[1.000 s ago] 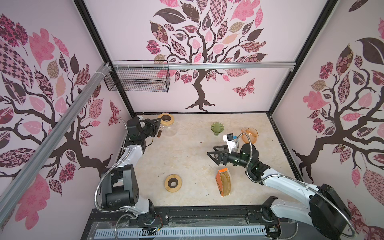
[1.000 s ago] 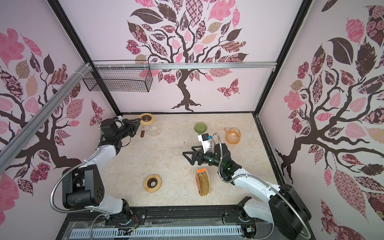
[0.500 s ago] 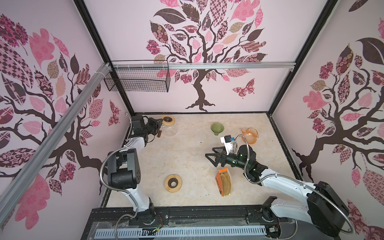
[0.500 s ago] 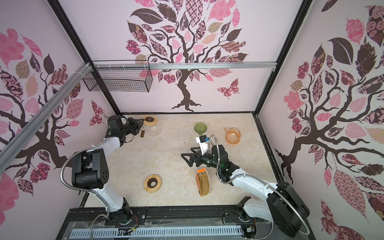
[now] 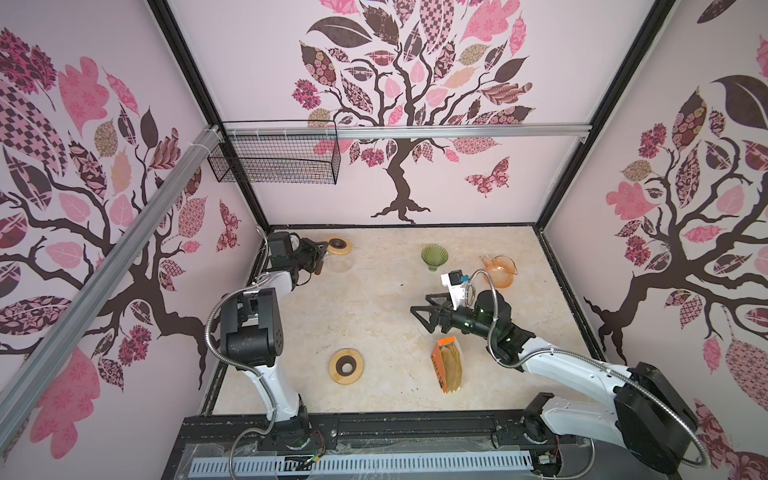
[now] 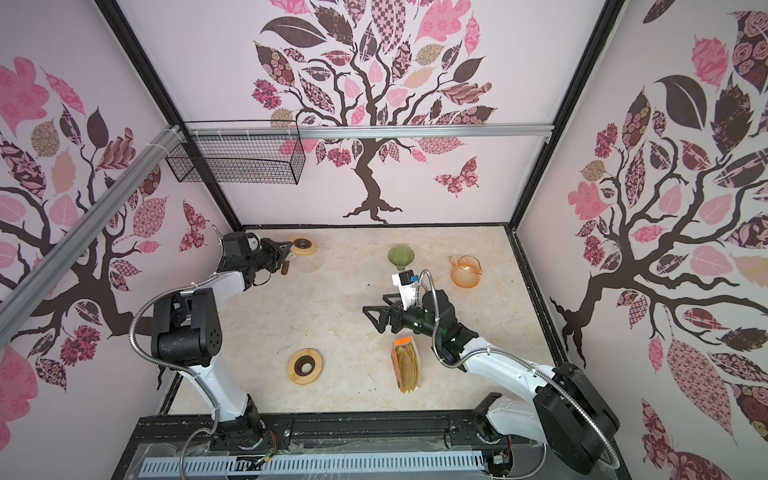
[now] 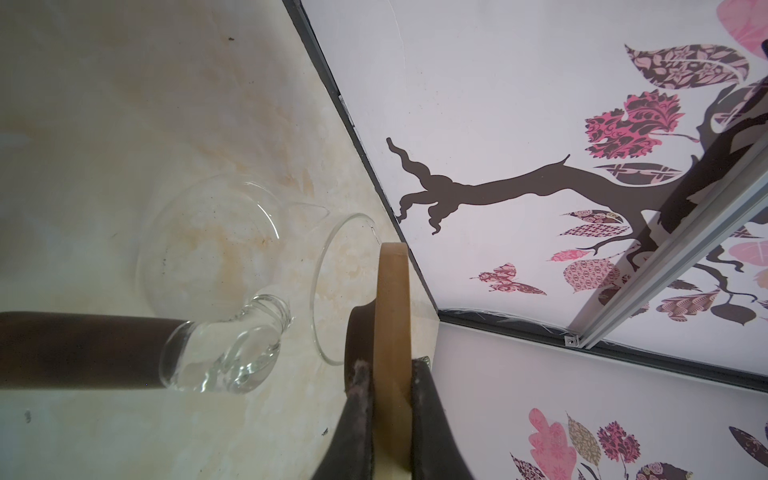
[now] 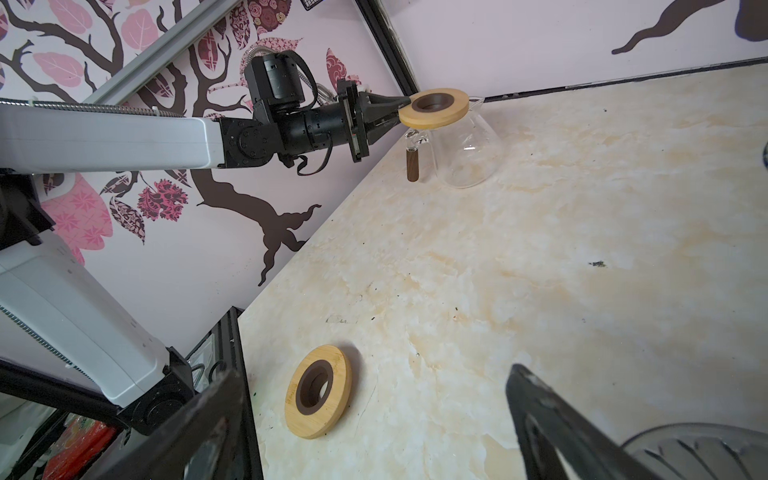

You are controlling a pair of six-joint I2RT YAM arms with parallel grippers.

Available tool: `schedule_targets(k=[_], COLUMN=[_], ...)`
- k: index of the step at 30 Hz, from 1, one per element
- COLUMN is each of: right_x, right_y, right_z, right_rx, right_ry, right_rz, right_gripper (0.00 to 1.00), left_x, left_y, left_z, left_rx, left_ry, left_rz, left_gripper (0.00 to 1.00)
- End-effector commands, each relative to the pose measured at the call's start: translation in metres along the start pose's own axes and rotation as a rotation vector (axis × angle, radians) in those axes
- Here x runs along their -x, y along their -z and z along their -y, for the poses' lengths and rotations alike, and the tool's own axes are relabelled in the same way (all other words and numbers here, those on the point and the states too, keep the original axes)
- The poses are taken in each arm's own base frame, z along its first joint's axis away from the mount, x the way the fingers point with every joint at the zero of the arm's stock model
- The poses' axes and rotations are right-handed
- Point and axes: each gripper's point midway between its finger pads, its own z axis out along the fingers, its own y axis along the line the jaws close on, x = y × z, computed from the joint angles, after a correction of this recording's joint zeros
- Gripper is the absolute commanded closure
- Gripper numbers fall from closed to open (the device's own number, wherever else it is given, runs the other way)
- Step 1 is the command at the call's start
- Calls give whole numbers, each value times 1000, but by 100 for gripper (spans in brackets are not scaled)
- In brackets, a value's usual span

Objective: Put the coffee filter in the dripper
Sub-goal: 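Lower the held wooden ring onto the mouth of the glass carafe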

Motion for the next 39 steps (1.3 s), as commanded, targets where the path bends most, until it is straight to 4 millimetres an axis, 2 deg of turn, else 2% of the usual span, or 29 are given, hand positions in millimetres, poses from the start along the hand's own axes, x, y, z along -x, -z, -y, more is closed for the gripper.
schedule_targets(k=[1,17,29,39], right_x=[4,1,0,-1], right_y=[-1,-4,-5,-5], right_z=[-7,-8,-9,-9], right_rx=[14,15,13,8], right_ry=[29,40,49,55], right_rz=[8,-9,-17,-20], right_gripper=[0,0,0,0], left_x=[13,21,24,23], left_y=[-3,-19,-16,-15], left_z=[32,18,12,5], left_rx=[-78,-65,-62,-47], left_ry=[-79,-70,-61,-52], left_rz=[22,24,40,44], left_gripper=[100,100,80,71])
